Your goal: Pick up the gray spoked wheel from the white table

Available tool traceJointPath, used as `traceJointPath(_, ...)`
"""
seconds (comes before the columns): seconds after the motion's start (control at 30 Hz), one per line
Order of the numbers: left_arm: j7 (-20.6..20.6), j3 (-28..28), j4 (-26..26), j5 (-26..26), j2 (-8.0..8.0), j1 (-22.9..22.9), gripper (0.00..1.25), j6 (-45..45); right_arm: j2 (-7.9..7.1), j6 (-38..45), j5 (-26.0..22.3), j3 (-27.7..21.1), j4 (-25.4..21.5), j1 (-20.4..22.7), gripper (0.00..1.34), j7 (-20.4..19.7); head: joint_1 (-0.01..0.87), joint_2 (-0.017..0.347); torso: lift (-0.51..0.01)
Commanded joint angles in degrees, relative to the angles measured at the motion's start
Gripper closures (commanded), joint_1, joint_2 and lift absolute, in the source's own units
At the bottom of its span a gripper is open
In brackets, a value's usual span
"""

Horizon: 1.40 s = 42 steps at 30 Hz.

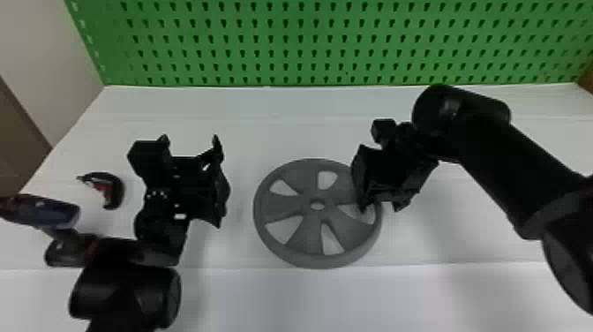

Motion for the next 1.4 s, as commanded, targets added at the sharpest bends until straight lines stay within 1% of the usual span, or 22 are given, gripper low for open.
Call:
traceJointPath(0.0,0.0,0.0,0.0,0.0,0.0,0.0,0.21,0.0,-0.07,0.3,0.0,0.9,0.0,-0.2,0.48,0.0,0.77,0.044,-0.098)
traceJointPath(0.53,0.0,0.0,0.0,0.0,0.0,0.0,0.21,0.1,-0.16,1.5,-0.1,1.4,0.0,-0.4,0.48,0.0,0.77,0.044,-0.098)
traceJointPath(0.67,0.0,0.0,0.0,0.0,0.0,0.0,0.21,0.1,-0.16,1.5,-0.1,1.3,0.0,-0.4,0.51,0.0,0.77,0.044,-0.098)
traceJointPath(0.8,0.0,-0.1,0.0,-0.1,0.0,-0.1,0.21,0.1,-0.16,1.5,-0.1,1.4,0.0,-0.5,0.59,0.0,0.77,0.044,-0.098)
traceJointPath(0.87,0.0,0.0,0.0,-0.1,0.0,-0.1,0.21,0.2,-0.16,1.5,-0.1,1.5,0.0,-0.5,0.65,0.0,0.77,0.044,-0.098)
traceJointPath(0.93,0.0,-0.1,0.0,-0.1,0.0,-0.1,0.21,0.2,-0.16,1.5,-0.1,1.7,0.0,-0.6,0.74,0.0,0.77,0.044,-0.098)
traceJointPath(1.1,0.0,-0.1,0.0,-0.1,0.0,-0.1,0.21,0.2,-0.07,1.8,0.0,2.8,0.0,-1.0,0.85,0.0,0.77,0.044,-0.098)
traceJointPath(1.2,0.0,-0.1,0.0,-0.2,0.0,-0.1,0.21,0.3,0.01,1.9,0.0,3.3,0.0,-1.2,0.96,0.0,0.77,0.044,-0.098)
traceJointPath(1.27,0.0,-0.1,0.0,-0.2,0.0,-0.1,0.21,0.3,0.1,2.0,0.0,3.5,0.0,-1.2,0.99,0.0,0.77,0.044,-0.098)
traceJointPath(1.37,0.0,-0.1,0.0,-0.2,0.0,-0.1,0.21,0.3,0.1,2.1,-0.2,3.9,0.0,-1.2,1.0,0.0,0.77,0.044,-0.098)
